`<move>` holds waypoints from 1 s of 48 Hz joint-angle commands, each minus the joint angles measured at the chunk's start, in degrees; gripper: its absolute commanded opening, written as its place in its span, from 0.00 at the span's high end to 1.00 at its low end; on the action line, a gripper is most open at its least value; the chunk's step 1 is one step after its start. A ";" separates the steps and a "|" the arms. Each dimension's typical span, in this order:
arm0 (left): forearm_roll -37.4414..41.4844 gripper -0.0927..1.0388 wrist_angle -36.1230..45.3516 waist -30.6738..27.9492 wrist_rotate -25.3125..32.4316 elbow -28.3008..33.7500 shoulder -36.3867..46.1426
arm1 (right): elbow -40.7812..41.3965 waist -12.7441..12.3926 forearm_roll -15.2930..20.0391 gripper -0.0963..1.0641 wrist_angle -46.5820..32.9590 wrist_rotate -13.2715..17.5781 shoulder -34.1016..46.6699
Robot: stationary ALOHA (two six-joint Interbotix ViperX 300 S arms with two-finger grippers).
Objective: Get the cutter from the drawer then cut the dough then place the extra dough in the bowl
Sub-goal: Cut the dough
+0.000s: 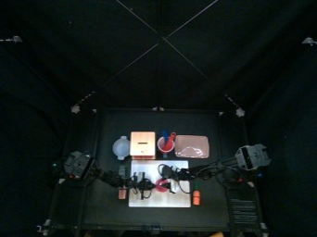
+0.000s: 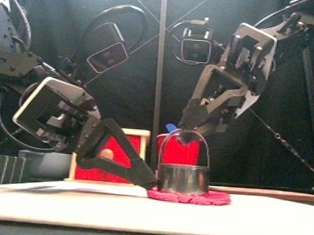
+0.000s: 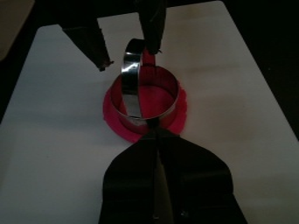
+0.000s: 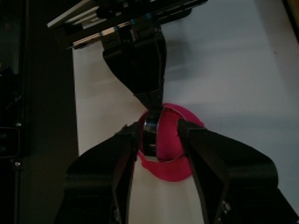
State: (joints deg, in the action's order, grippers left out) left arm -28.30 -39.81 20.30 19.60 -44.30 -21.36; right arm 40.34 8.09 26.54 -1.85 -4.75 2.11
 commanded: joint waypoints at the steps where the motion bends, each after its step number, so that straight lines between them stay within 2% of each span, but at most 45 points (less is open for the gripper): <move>1: -0.09 0.51 0.53 -0.44 0.00 1.67 -0.09 | -1.41 -0.18 0.00 0.25 -0.18 0.00 -0.70; 27: -2.64 0.51 3.69 -0.70 -0.18 1.49 -0.53 | -2.99 -0.18 0.88 0.25 5.54 0.09 -0.35; 42: -2.64 0.51 3.78 -0.70 -0.18 1.58 -0.62 | -3.60 -0.44 0.97 0.35 6.42 0.09 0.70; 48: -2.64 0.51 3.78 -0.70 -0.18 1.58 -0.53 | -4.75 -0.88 1.05 0.35 8.70 0.18 0.70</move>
State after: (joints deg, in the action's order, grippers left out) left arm -30.76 -36.74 19.95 19.42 -43.07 -22.15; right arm 37.53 7.73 27.51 5.54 -4.48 3.69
